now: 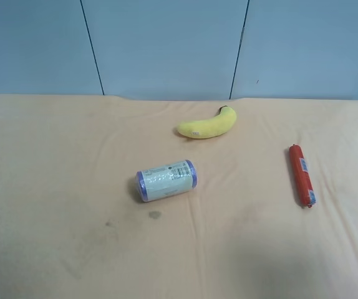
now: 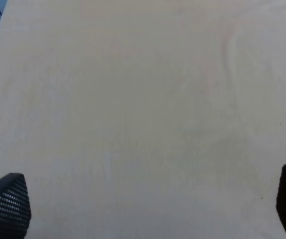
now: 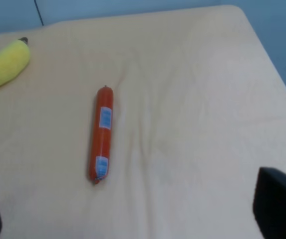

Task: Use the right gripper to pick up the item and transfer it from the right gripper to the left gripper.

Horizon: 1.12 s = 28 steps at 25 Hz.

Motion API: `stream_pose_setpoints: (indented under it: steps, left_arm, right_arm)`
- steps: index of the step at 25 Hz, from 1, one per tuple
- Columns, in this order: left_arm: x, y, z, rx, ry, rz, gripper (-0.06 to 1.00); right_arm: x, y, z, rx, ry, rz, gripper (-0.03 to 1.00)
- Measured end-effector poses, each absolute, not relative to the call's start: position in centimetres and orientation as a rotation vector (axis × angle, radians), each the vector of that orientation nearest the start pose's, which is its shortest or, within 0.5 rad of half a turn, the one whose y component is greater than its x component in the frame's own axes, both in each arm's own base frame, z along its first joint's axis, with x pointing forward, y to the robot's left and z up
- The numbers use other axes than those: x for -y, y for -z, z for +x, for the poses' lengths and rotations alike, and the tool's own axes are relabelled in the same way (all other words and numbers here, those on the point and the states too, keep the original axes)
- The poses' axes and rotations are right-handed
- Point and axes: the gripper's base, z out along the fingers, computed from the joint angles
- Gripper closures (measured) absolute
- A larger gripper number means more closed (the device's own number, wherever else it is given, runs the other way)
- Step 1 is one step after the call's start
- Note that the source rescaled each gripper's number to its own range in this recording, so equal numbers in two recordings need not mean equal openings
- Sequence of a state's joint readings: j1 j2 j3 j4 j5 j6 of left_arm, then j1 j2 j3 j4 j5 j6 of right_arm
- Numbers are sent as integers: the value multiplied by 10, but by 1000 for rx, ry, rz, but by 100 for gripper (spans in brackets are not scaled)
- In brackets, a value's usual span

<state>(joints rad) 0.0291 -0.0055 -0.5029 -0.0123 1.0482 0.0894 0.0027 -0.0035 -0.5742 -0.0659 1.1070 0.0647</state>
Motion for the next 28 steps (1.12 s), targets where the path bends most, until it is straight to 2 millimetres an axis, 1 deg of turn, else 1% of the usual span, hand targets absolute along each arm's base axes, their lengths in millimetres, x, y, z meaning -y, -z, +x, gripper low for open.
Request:
stream_pose_setpoints:
  steps: [21, 24, 28]
  left_arm:
    - [1, -279, -6, -2023, -60, 61, -6]
    - [1, -279, -6, -2023, -60, 61, -6]
    - [1, -279, -6, -2023, -60, 61, -6]
  right_arm:
    - [5, -294, -17, -2010, 29, 80, -3]
    - [6, -298, -10, -2043, 32, 81, -3]
    - [7, -308, 13, -2152, 56, 81, -3]
